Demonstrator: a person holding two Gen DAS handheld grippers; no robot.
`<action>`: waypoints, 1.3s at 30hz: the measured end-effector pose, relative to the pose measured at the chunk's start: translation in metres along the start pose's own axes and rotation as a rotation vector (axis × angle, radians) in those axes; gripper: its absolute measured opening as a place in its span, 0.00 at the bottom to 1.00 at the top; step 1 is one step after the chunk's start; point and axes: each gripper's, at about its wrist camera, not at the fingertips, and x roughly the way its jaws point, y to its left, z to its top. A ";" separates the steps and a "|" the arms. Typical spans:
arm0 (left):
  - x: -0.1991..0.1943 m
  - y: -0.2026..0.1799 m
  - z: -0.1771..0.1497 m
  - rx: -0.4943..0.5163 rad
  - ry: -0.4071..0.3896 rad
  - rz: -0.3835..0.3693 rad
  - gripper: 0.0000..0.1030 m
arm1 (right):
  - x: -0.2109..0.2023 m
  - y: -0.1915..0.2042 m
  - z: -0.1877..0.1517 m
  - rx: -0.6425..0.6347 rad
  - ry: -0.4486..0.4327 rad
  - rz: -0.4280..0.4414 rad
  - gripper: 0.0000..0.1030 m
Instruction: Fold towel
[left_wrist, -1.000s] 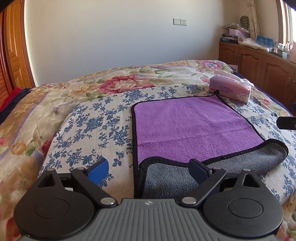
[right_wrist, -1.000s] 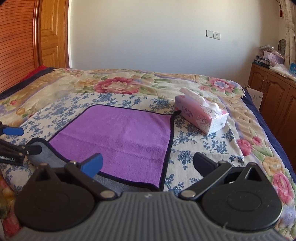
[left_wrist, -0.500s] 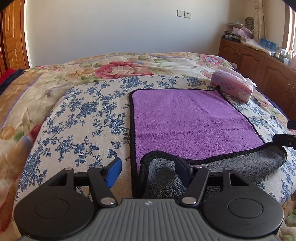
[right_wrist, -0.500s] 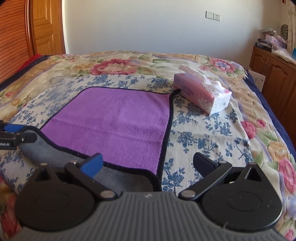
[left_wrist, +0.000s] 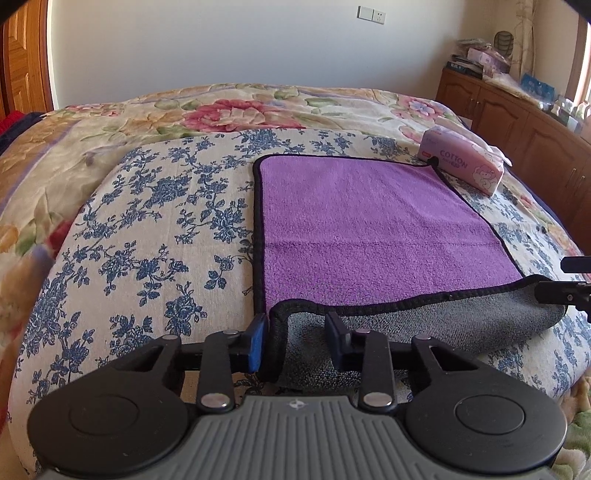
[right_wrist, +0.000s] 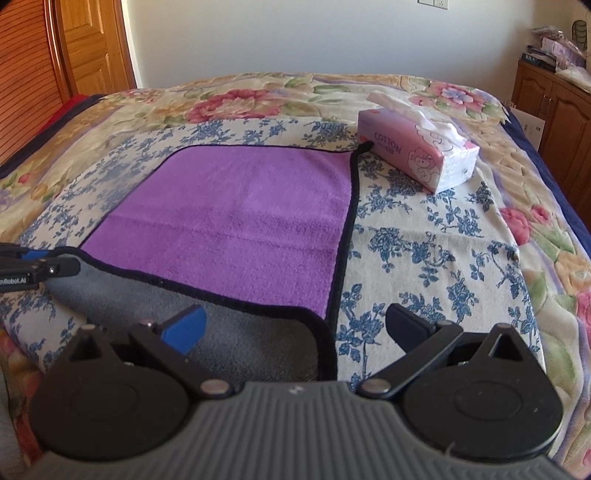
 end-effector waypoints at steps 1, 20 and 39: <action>0.000 0.000 0.000 -0.001 0.003 0.002 0.35 | 0.001 0.000 0.000 0.002 0.005 0.003 1.00; 0.000 0.001 0.000 -0.001 0.007 0.004 0.35 | 0.007 -0.003 -0.002 0.017 0.089 0.065 0.66; -0.003 0.000 0.002 0.000 -0.003 -0.001 0.17 | 0.003 -0.003 -0.002 -0.022 0.090 0.064 0.09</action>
